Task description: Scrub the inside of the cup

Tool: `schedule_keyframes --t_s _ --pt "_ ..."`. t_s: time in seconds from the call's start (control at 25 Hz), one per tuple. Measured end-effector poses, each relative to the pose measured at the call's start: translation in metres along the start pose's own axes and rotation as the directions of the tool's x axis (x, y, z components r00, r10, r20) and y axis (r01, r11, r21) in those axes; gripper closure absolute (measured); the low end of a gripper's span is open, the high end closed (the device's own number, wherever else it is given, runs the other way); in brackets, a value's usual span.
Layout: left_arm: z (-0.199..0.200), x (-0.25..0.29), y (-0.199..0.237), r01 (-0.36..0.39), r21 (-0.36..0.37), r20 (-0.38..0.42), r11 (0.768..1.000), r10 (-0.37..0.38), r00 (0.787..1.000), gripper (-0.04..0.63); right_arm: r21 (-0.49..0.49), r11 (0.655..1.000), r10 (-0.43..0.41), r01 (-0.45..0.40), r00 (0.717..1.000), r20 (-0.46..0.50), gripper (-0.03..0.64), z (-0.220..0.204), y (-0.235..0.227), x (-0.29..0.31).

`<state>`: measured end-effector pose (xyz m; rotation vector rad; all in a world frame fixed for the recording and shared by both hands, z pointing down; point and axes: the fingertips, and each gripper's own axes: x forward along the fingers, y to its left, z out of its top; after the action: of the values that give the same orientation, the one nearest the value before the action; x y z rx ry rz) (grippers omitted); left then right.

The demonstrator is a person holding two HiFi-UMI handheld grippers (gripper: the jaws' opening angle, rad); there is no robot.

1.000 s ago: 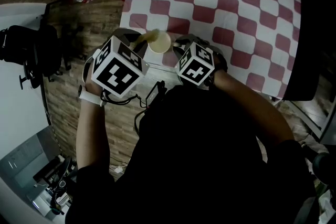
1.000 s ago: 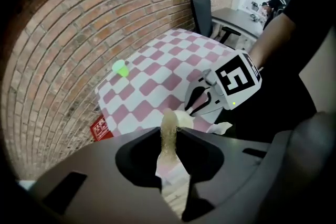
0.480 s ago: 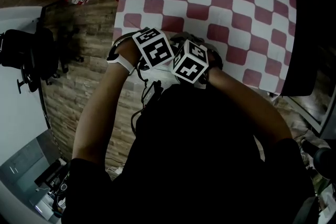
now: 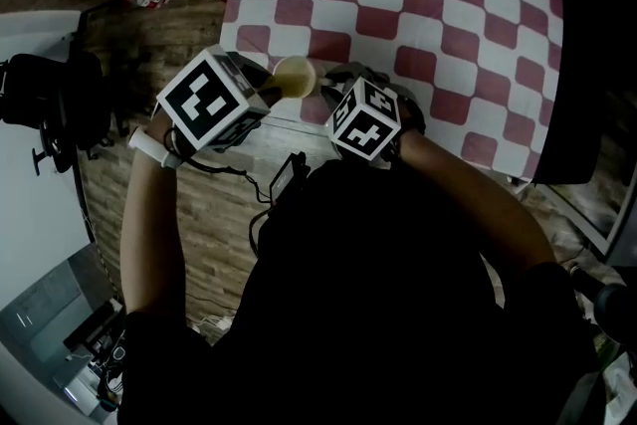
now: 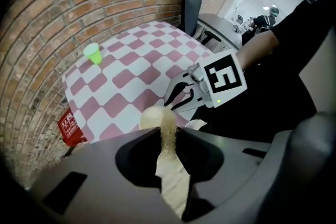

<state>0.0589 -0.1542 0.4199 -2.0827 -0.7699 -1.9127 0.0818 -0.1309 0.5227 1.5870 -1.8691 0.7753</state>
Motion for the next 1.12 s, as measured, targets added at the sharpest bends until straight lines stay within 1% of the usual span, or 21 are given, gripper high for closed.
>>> schedule_keyframes --t_s 0.12,0.16,0.2,0.24,0.32,0.36,0.4,0.44,0.48,0.52,0.56,0.64,0.68,0.76,0.8,0.88,0.96,1.0,1.04,1.08,1.12 --pt "0.007 -0.033 0.007 -0.102 0.067 0.051 0.993 0.099 0.994 0.515 0.002 1.000 -0.001 0.001 1.000 0.000 0.533 0.000 0.000 0.001" --pt "0.010 -0.036 0.010 -0.142 0.105 0.052 0.984 0.138 0.989 0.515 0.002 1.000 -0.001 0.001 1.000 -0.002 0.534 0.000 0.000 0.002" --pt "0.012 -0.034 0.011 -0.177 0.160 0.039 0.971 0.173 0.984 0.515 0.001 1.000 -0.001 0.001 1.000 -0.004 0.534 0.001 0.000 0.002" --pt "0.011 -0.026 0.012 -0.199 0.229 0.012 0.953 0.202 0.979 0.515 -0.001 1.000 0.000 0.000 1.000 -0.007 0.534 0.001 0.001 0.002" --pt "0.007 -0.002 0.011 -0.199 0.384 -0.066 0.902 0.242 0.968 0.515 -0.004 1.000 0.002 -0.002 1.000 -0.009 0.534 0.002 0.001 0.002" --pt "0.005 0.011 0.011 -0.193 0.458 -0.104 0.868 0.268 0.958 0.515 -0.005 1.000 0.002 -0.002 1.000 -0.009 0.534 0.002 0.002 0.001" --pt "0.003 0.024 0.014 -0.196 0.528 -0.135 0.827 0.309 0.942 0.515 -0.005 1.000 0.002 -0.002 1.000 -0.009 0.534 0.003 0.001 0.001" --pt "0.002 0.035 0.019 -0.205 0.593 -0.155 0.779 0.360 0.920 0.515 -0.004 1.000 0.000 0.000 1.000 -0.010 0.534 0.004 0.001 0.001" --pt "0.001 0.046 0.024 -0.211 0.649 -0.165 0.731 0.406 0.899 0.515 -0.001 1.000 -0.001 0.001 1.000 -0.010 0.534 0.004 0.001 0.000" --pt "0.000 0.057 0.027 -0.206 0.692 -0.174 0.692 0.436 0.883 0.515 0.002 1.000 -0.003 0.003 1.000 -0.011 0.534 0.005 0.000 0.000" --pt "-0.002 0.067 0.027 -0.191 0.721 -0.186 0.666 0.451 0.873 0.515 0.006 1.000 -0.004 0.004 1.000 -0.011 0.534 0.005 0.000 0.000" --pt "-0.006 0.083 0.026 -0.152 0.764 -0.209 0.627 0.463 0.861 0.515 0.010 1.000 -0.004 0.004 1.000 -0.010 0.534 0.005 0.000 -0.001" --pt "-0.007 0.090 0.024 -0.132 0.783 -0.214 0.608 0.462 0.861 0.515 0.011 1.000 -0.004 0.004 1.000 -0.010 0.534 0.005 0.000 -0.001" --pt "-0.007 0.097 0.021 -0.100 0.811 -0.218 0.577 0.455 0.863 0.515 0.013 1.000 -0.005 0.005 1.000 -0.009 0.534 0.003 -0.001 -0.002" --pt "-0.007 0.097 0.021 -0.089 0.823 -0.219 0.561 0.458 0.861 0.515 0.016 1.000 -0.004 0.004 1.000 -0.009 0.534 0.002 -0.001 -0.002" --pt "-0.008 0.090 0.022 -0.072 0.842 -0.223 0.535 0.466 0.856 0.515 0.019 1.000 -0.002 0.003 1.000 -0.008 0.534 0.002 -0.001 -0.002" --pt "-0.009 0.079 0.018 -0.050 0.850 -0.232 0.525 0.457 0.859 0.515 0.017 1.000 -0.002 0.002 1.000 -0.008 0.534 0.002 -0.001 -0.002" --pt "-0.010 0.072 0.015 -0.036 0.850 -0.241 0.526 0.450 0.860 0.515 0.015 1.000 -0.003 0.003 1.000 -0.008 0.534 0.002 -0.001 -0.002" --pt "-0.013 0.065 0.012 -0.022 0.846 -0.255 0.533 0.441 0.860 0.515 0.014 1.000 -0.002 0.002 1.000 -0.008 0.534 0.002 -0.001 -0.002" --pt "-0.016 0.057 0.009 -0.011 0.837 -0.271 0.548 0.432 0.860 0.515 0.013 1.000 -0.001 0.001 1.000 -0.007 0.534 0.002 -0.001 -0.002" --pt "-0.018 0.048 0.007 -0.009 0.822 -0.282 0.570 0.419 0.863 0.515 0.013 1.000 0.000 0.000 1.000 -0.008 0.534 0.002 -0.001 -0.002"
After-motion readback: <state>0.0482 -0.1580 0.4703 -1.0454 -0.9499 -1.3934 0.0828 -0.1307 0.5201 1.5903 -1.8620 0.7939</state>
